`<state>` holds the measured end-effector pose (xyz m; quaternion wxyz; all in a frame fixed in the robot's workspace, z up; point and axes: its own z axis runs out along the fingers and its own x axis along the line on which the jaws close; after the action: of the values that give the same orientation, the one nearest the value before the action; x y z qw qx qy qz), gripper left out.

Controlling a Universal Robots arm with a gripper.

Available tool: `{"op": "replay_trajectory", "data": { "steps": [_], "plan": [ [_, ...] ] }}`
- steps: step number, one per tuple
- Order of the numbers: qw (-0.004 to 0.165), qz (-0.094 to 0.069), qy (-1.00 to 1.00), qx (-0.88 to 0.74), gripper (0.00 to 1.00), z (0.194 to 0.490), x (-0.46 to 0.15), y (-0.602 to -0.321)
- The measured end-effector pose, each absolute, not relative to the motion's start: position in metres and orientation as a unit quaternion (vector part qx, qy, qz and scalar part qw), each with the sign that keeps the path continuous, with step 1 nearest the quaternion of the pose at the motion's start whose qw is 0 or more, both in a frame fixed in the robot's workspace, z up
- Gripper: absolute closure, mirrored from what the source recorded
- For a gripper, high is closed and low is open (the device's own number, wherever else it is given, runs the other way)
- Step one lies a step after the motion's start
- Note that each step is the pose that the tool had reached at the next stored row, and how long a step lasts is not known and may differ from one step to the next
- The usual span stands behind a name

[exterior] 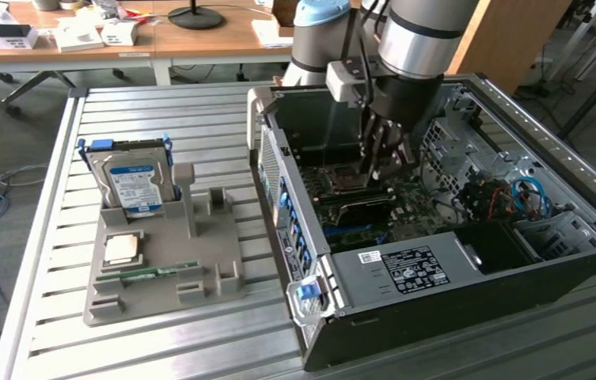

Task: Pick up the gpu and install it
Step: 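Insert the gpu into the slot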

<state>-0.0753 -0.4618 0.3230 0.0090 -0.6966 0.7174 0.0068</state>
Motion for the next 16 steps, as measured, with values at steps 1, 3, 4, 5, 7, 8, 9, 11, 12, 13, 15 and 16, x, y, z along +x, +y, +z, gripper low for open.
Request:
{"op": "replay_trajectory", "data": {
  "steps": [1,3,4,5,7,8,9,11,12,13,15,16],
  "plan": [
    [0.009,0.007,0.717,-0.697,0.66,0.325,-0.075,-0.462],
    [0.009,0.007,0.717,-0.697,0.66,0.329,-0.075,-0.462],
    [0.009,0.007,0.717,-0.697,0.66,0.331,-0.075,-0.462],
    [0.009,0.007,0.717,-0.697,0.66,0.333,-0.075,-0.462],
    [0.009,0.007,0.717,-0.697,0.66,0.337,-0.075,-0.462],
    [0.009,0.007,0.717,-0.697,0.66,0.339,-0.075,-0.462],
    [0.009,0.007,0.717,-0.697,0.66,0.341,-0.075,-0.462],
    [0.009,0.007,0.717,-0.697,0.66,0.344,-0.075,-0.462],
    [0.009,0.007,0.717,-0.697,0.66,0.346,-0.075,-0.462],
    [0.009,0.007,0.717,-0.697,0.66,0.347,-0.075,-0.462],
    [0.009,0.007,0.717,-0.697,0.66,0.35,-0.075,-0.462],
    [0.009,0.007,0.717,-0.697,0.66,0.351,-0.075,-0.462]
  ]
}}
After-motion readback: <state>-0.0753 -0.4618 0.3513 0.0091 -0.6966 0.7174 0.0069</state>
